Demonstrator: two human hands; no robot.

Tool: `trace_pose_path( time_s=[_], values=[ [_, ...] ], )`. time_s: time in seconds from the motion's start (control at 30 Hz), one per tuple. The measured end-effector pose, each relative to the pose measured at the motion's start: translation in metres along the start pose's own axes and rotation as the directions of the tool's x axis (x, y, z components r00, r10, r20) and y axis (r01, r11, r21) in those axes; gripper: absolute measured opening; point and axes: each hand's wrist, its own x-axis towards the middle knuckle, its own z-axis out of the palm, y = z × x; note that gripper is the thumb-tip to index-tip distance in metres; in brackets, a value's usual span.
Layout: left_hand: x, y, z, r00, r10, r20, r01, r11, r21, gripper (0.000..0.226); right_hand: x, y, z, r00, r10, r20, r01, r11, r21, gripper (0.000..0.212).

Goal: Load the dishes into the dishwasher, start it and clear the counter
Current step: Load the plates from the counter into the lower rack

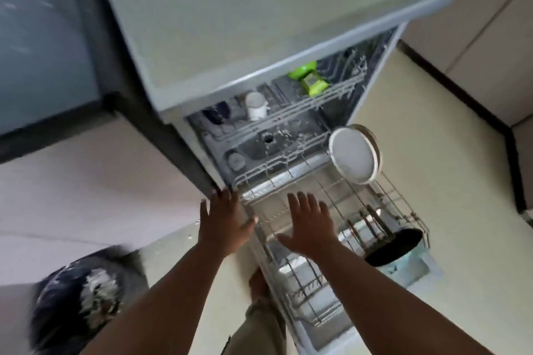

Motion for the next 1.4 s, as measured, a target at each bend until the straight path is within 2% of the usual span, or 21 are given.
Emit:
trace_pose_path(
  time_s=[0.17, 0.27, 0.4, 0.57, 0.8, 1.03, 1.1, 1.23, 1.4],
  values=[
    [-0.092, -0.039, -0.009, 0.989, -0.145, -0.015, 0.145, 0.989, 0.006, 0.088, -0.053, -0.056, -0.023, 0.981, -0.19, -0.033, 0.185, 0.977, -0.101, 0.108],
    [-0.146, -0.054, -0.026, 0.978, -0.207, -0.036, 0.208, 0.978, 0.014, 0.092, -0.098, -0.078, -0.037, 0.977, -0.205, -0.063, 0.196, 0.973, -0.125, 0.107],
    [-0.203, -0.071, -0.075, 0.952, -0.277, -0.129, 0.277, 0.961, -0.022, 0.093, -0.145, -0.112, -0.069, 0.952, -0.291, -0.093, 0.268, 0.942, -0.201, 0.107],
    [-0.272, -0.107, -0.139, 0.919, -0.321, -0.228, 0.324, 0.946, -0.023, 0.091, -0.181, -0.178, -0.129, 0.895, -0.38, -0.234, 0.332, 0.917, -0.221, 0.106],
    [-0.347, -0.175, -0.199, 0.807, -0.505, -0.308, 0.501, 0.86, -0.098, 0.093, -0.215, -0.291, -0.178, 0.753, -0.578, -0.315, 0.507, 0.814, -0.283, 0.103],
    [-0.387, -0.254, -0.22, 0.682, -0.64, -0.354, 0.588, 0.768, -0.256, 0.094, -0.221, -0.399, -0.196, 0.627, -0.724, -0.29, 0.608, 0.686, -0.398, 0.101],
    [-0.398, -0.287, -0.227, 0.652, -0.667, -0.361, 0.609, 0.744, -0.276, 0.095, -0.217, -0.432, -0.201, 0.612, -0.738, -0.286, 0.616, 0.671, -0.412, 0.102],
    [-0.422, -0.366, -0.244, 0.55, -0.751, -0.366, 0.649, 0.66, -0.379, 0.092, -0.211, -0.505, -0.21, 0.603, -0.757, -0.253, 0.632, 0.646, -0.428, 0.104],
    [-0.447, -0.453, -0.248, 0.427, -0.87, -0.246, 0.697, 0.49, -0.524, 0.087, -0.202, -0.594, -0.208, 0.581, -0.78, -0.232, 0.678, 0.621, -0.393, 0.101]
  ],
)
